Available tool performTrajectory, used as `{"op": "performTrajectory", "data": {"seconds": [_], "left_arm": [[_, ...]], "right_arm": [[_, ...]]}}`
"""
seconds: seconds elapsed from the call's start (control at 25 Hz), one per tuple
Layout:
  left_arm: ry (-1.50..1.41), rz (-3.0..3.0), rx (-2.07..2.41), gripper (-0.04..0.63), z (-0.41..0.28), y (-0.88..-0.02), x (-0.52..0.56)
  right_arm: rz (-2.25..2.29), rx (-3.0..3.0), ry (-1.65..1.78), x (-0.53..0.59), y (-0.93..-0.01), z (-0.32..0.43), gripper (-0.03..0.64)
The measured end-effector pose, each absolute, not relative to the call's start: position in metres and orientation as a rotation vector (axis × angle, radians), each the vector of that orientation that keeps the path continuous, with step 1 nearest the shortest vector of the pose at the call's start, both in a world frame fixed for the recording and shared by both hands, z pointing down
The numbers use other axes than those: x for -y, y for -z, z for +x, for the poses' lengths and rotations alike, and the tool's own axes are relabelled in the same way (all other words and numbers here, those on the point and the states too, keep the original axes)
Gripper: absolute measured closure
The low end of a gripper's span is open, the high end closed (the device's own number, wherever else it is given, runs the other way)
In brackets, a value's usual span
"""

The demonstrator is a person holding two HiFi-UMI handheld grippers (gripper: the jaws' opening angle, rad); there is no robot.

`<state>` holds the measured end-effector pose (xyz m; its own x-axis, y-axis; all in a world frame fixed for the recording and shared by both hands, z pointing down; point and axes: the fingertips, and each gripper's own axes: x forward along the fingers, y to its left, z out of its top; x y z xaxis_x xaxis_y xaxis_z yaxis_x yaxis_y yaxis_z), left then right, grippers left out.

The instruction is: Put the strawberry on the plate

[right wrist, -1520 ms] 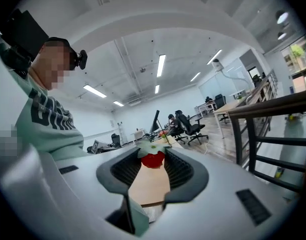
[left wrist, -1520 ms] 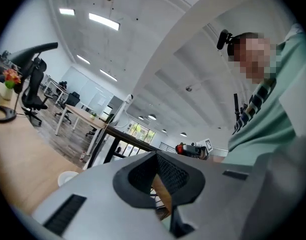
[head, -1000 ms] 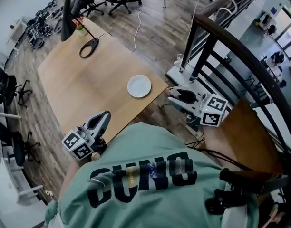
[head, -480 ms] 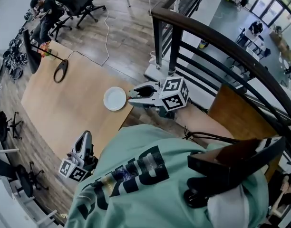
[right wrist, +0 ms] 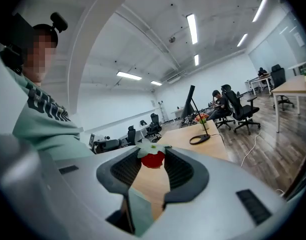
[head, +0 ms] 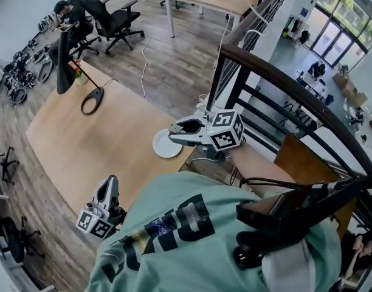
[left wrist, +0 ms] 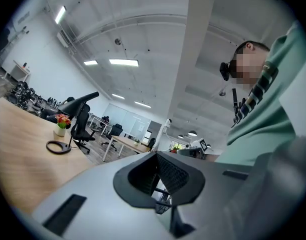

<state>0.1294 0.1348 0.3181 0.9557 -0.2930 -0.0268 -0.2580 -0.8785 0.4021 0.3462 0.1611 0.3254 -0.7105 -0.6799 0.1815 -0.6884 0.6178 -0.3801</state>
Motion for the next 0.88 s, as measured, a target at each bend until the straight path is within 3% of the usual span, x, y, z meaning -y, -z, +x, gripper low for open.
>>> {"op": "performTrajectory", "data": {"seconds": [0.2, 0.4, 0.88], "left_arm": [[0.150, 2.643, 0.425, 0.591, 0.076, -0.342, -0.120], [0.093, 2.628, 0.377, 0.591, 0.073, -0.368, -0.105], [-0.036, 2.624, 0.587, 0.591, 0.177, -0.381, -0.091]], "right_arm": [[1.122, 2.763, -0.673, -0.138, -0.325, 0.295, 0.482], [1.157, 2.721, -0.677, -0.129, -0.336, 0.291, 0.482], [0.890, 2.737, -0.624, -0.090, -0.379, 0.369, 0.482]]}}
